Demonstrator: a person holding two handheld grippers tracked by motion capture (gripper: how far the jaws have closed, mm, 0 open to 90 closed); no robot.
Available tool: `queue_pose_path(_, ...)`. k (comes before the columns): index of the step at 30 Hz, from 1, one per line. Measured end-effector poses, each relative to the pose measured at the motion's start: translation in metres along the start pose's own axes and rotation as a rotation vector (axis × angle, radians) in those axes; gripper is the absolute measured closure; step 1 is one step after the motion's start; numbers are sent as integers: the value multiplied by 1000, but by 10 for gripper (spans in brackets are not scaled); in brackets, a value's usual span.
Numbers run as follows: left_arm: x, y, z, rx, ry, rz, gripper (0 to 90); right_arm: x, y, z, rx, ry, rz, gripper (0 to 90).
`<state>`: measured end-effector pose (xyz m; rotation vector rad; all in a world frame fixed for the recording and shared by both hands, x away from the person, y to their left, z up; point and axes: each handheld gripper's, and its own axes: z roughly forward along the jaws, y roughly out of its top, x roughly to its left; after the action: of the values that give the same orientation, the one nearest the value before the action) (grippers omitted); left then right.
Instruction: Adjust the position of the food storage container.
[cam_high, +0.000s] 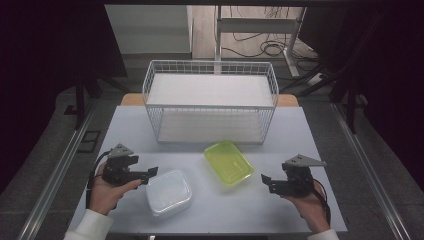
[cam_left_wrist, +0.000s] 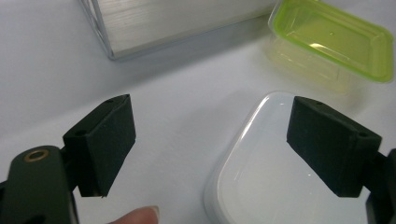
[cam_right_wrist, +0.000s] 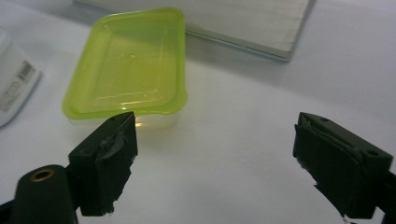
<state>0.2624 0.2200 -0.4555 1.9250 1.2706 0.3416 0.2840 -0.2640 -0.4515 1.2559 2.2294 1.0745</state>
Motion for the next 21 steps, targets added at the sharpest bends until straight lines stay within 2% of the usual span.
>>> queue_pose_path(3,0,-1,1,3,3,1,152,-2,0,-1,-1,-1,-4,162)
queue_pose_path(7,1,-2,-1,2,6,0,151,-4,2,1,11,21,5,196)
queue_pose_path(12,2,-5,-3,9,1,-28,158,-2,1,5,49,41,25,234)
queue_pose_path(21,1,-5,-10,10,-9,-26,166,0,6,3,52,61,43,276)
